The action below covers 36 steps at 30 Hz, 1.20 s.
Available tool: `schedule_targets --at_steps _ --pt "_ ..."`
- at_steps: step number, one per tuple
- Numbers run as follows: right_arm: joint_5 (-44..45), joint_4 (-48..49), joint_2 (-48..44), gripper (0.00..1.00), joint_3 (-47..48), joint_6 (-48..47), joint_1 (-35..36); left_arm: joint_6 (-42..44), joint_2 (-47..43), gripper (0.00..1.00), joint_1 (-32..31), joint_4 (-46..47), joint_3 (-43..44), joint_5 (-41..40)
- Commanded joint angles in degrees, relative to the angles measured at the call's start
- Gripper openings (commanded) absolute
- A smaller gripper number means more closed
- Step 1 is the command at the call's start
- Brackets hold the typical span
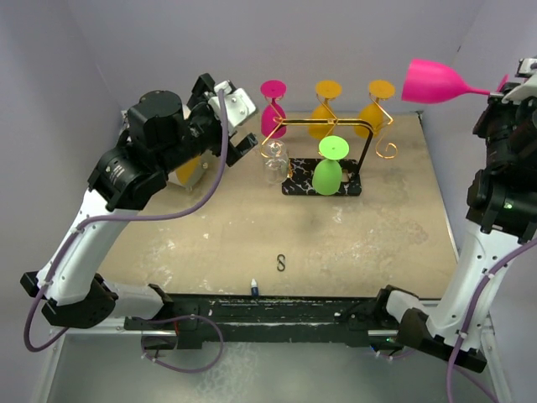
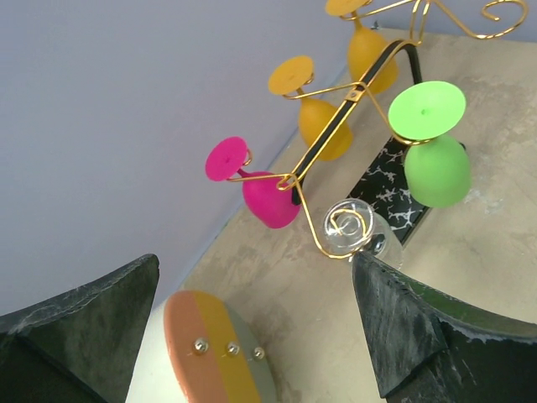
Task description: Place the wine glass upside down on the wine glass rack
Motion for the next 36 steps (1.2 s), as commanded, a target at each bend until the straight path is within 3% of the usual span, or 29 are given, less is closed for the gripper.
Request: schedule_targets --at_steps 1,7,17,36 --pt "10.09 0.29 -0.11 0.00 3.57 -7.14 -1.36 -0.72 -1.58 0.99 2.88 3.22 -1.02 0.78" --pt "19.60 0.48 0.89 0.00 3.89 -15.39 -1.46 -2.06 -2.03 0.99 5.11 3.21 -3.18 2.25" --pt "24.92 1.53 1.09 0.00 0.49 -28.04 -1.47 -2.94 -2.64 0.99 6.34 3.65 -4.49 3.32" --pt "9.77 7.39 -0.53 0.00 -16.22 -48.13 1.59 -3.99 -1.26 0.99 8.94 2.49 -2.47 6.14"
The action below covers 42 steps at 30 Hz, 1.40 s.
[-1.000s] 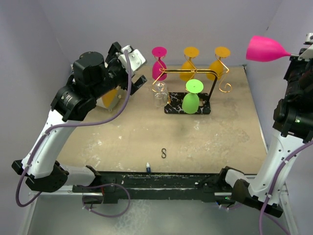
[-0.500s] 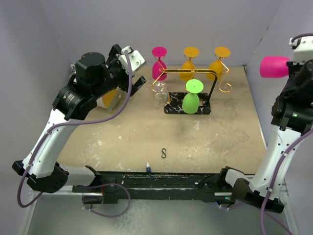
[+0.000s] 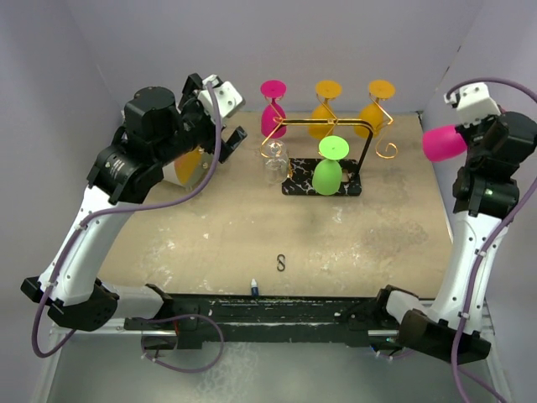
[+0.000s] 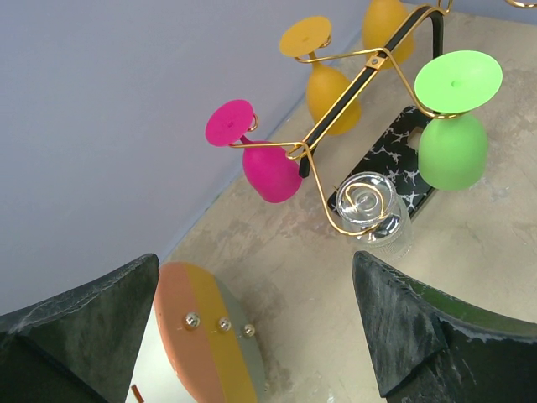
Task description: Place the wine glass upside down on the wine glass rack
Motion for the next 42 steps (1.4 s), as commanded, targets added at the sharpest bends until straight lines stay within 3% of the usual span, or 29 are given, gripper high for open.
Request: schedule_targets --at_steps 1,12,24,42 --pt "-5.28 4.96 0.14 0.00 -2.63 -8.02 1.70 -0.89 -0.41 0.99 0.70 1.69 1.73 1.08" --pt "-8.02 5.85 2.71 0.00 -9.40 -22.90 7.72 -0.49 -0.39 0.99 2.19 1.16 2.45 1.87" --pt "-15.83 1.84 5.49 0.00 -7.69 -30.77 13.98 0.19 -0.34 0.99 3.04 0.91 2.94 1.20" --pt "-29.59 -8.61 7.84 0.00 -3.87 -40.31 16.71 0.43 0.38 0.99 3.30 0.21 4.12 0.07"
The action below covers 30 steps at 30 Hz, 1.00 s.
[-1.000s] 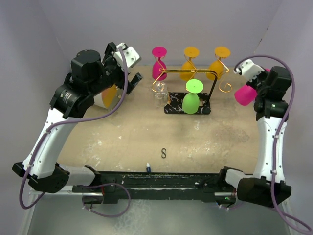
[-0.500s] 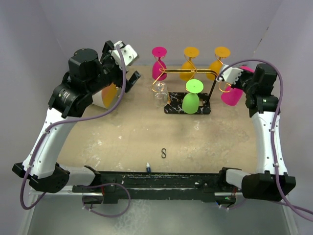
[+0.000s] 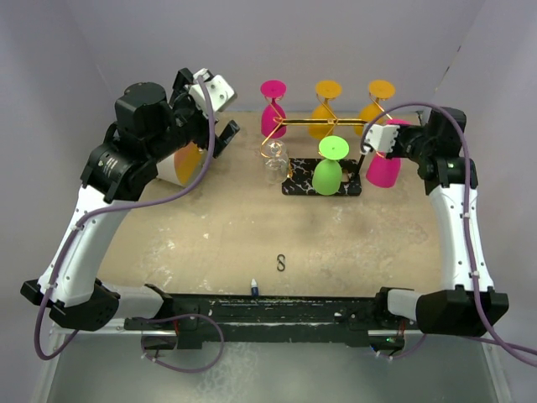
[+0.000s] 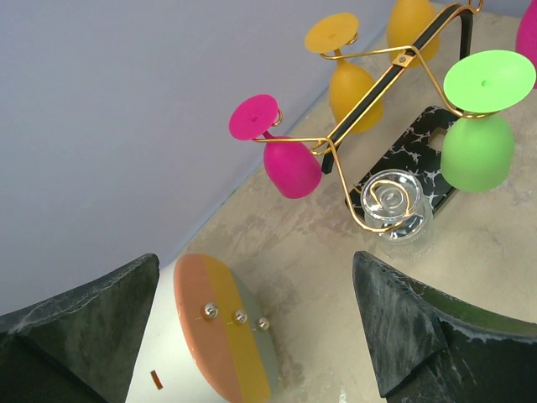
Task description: Place the wine glass upside down on the wine glass rack
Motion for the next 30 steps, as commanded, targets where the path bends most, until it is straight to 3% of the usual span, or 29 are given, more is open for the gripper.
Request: schedule_targets --at_steps 1,30 --pt "-5.68 -4.23 -0.91 0.00 3.39 -5.83 0.44 -0.02 0.31 0.99 0.48 1.03 2.44 0.09" --pt "-14.70 -13.64 -2.79 0.00 6.28 -5.03 0.80 0.94 0.69 0.99 0.48 0.19 2.85 1.30"
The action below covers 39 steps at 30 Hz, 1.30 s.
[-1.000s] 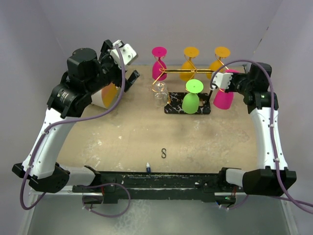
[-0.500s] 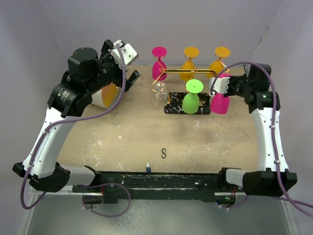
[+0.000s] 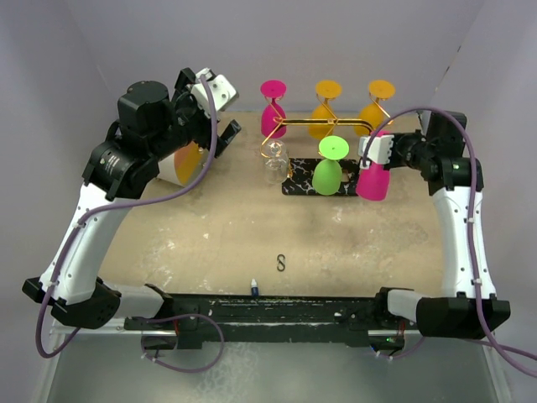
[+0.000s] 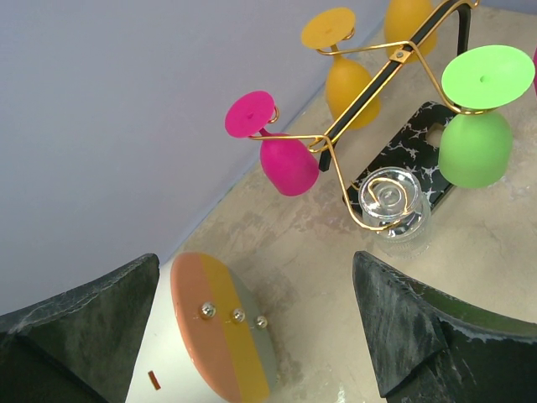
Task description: Place the wine glass upside down on the wine glass rack
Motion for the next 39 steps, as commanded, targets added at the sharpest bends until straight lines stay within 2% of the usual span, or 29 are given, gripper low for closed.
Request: schedule_targets --at_steps 1,12,19,39 --pt "-3.28 -1.79 -2.38 0.00 2.78 0.60 0.32 0.91 -0.16 0.99 0.55 1.06 2.09 1.00" --pt "-2.25 -4.14 -5.05 0.00 2.57 3.29 0.32 0.82 -0.15 0.99 0.49 1.06 2.44 1.94" --pt "1.59 -3.94 -6.52 0.00 1.10 5.20 0.32 0.72 -0.16 0.99 0.48 0.97 2.18 1.88" --pt "7.99 4.58 -5.62 0.00 -3.50 11.32 0.32 0.90 0.21 0.99 0.53 0.66 2.05 2.31"
